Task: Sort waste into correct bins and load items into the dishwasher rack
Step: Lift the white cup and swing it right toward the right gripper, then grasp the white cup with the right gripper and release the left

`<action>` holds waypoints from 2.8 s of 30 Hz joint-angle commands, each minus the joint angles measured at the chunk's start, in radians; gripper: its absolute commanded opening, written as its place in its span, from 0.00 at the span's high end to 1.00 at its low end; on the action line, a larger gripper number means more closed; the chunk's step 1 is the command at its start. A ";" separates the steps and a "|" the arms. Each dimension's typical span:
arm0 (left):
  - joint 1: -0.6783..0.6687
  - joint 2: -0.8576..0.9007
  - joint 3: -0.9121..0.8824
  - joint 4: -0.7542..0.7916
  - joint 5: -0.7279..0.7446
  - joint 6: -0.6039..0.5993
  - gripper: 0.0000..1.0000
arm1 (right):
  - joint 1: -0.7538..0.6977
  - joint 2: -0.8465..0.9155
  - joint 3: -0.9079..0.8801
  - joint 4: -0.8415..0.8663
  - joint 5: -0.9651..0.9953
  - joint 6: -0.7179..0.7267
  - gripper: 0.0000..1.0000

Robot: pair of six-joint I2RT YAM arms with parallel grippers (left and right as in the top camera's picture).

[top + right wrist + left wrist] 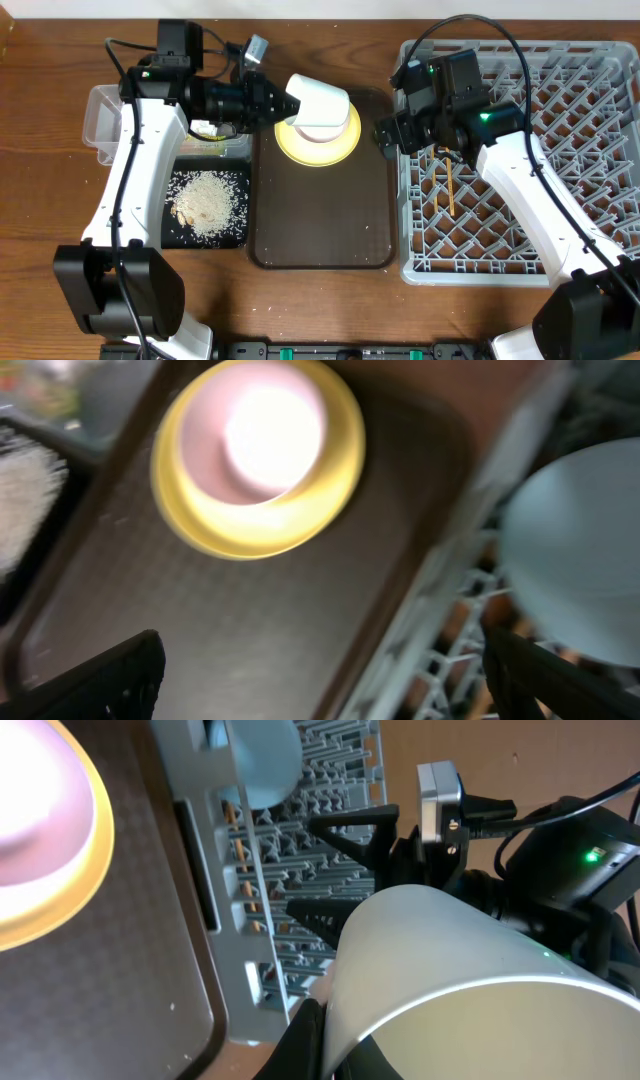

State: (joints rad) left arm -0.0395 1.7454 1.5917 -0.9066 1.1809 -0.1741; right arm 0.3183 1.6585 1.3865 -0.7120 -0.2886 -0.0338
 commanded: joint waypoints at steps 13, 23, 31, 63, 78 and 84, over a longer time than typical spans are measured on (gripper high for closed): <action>0.007 0.000 -0.002 -0.057 0.248 0.148 0.93 | -0.170 -0.155 0.004 -0.104 -0.711 -0.086 0.01; -0.013 0.000 -0.002 -0.057 0.248 0.205 0.94 | -0.342 -0.247 0.004 -0.251 -0.895 -0.116 0.01; -0.062 0.000 -0.002 -0.057 0.249 0.249 0.94 | -0.235 -0.246 -0.001 -0.263 -0.894 -0.233 0.01; -0.204 -0.001 -0.002 -0.058 0.380 0.316 0.94 | -0.030 -0.246 -0.001 -0.050 -0.936 -0.243 0.36; -0.204 -0.001 -0.002 -0.093 0.290 0.316 0.93 | -0.031 -0.246 -0.001 0.029 -0.935 -0.201 0.62; -0.204 -0.001 -0.002 -0.124 0.211 0.316 0.85 | -0.032 -0.247 -0.001 0.069 -0.935 -0.180 0.66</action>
State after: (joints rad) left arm -0.2386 1.7447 1.5917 -1.0153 1.5143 0.1333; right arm 0.2733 1.4166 1.3735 -0.6678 -1.1690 -0.2192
